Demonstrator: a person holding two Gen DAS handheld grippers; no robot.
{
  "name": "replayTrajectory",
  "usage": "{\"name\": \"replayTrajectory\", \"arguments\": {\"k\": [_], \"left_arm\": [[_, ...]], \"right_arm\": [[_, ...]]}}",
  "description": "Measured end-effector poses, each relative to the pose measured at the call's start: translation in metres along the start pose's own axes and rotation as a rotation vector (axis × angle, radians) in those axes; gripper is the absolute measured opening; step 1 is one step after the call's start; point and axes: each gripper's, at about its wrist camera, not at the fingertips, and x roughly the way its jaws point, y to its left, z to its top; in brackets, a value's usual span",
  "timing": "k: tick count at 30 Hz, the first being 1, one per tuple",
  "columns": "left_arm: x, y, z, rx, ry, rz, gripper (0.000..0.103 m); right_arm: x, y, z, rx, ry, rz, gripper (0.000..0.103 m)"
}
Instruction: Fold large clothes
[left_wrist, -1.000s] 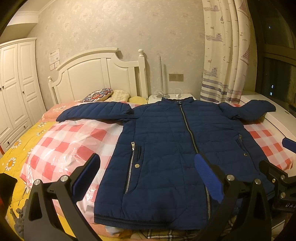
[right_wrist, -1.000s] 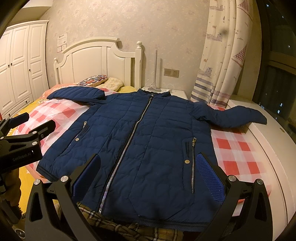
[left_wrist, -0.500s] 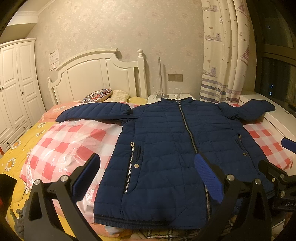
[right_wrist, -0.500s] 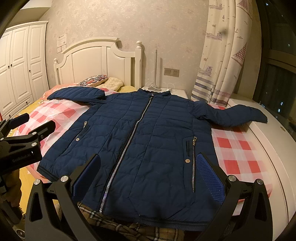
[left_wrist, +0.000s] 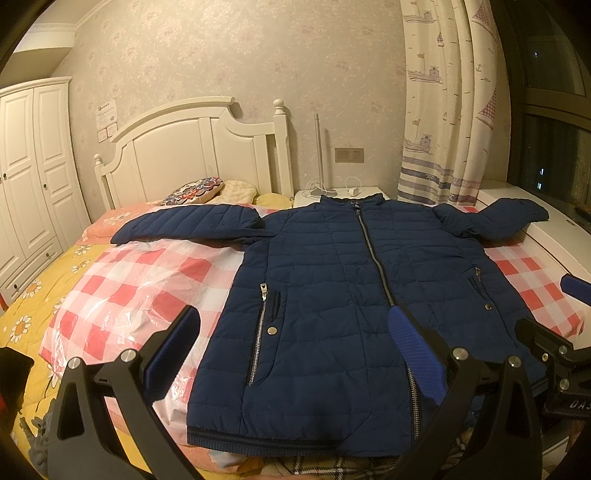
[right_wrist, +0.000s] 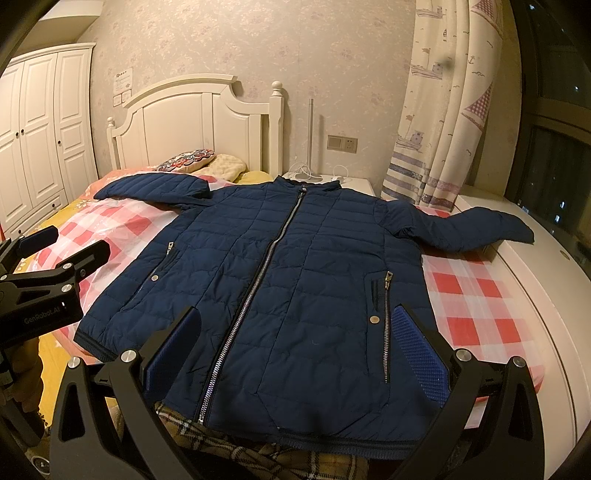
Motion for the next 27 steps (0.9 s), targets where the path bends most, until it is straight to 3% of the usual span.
{"name": "replayTrajectory", "arguments": {"k": [19,23,27], "left_arm": [[0.029,-0.014,-0.007,0.029,0.054,-0.039,0.101],[0.063,-0.022,-0.005,0.070,0.079,-0.113,0.101],[0.125,-0.039,0.002,0.192,0.154,-0.137,0.101]], "right_arm": [[0.020,-0.009,-0.010,0.042,0.036,0.007,0.099],[0.041,-0.025,-0.011,0.049,0.043,-0.005,0.099],[0.079,-0.070,-0.007,0.151,0.127,0.004,0.099]]}}
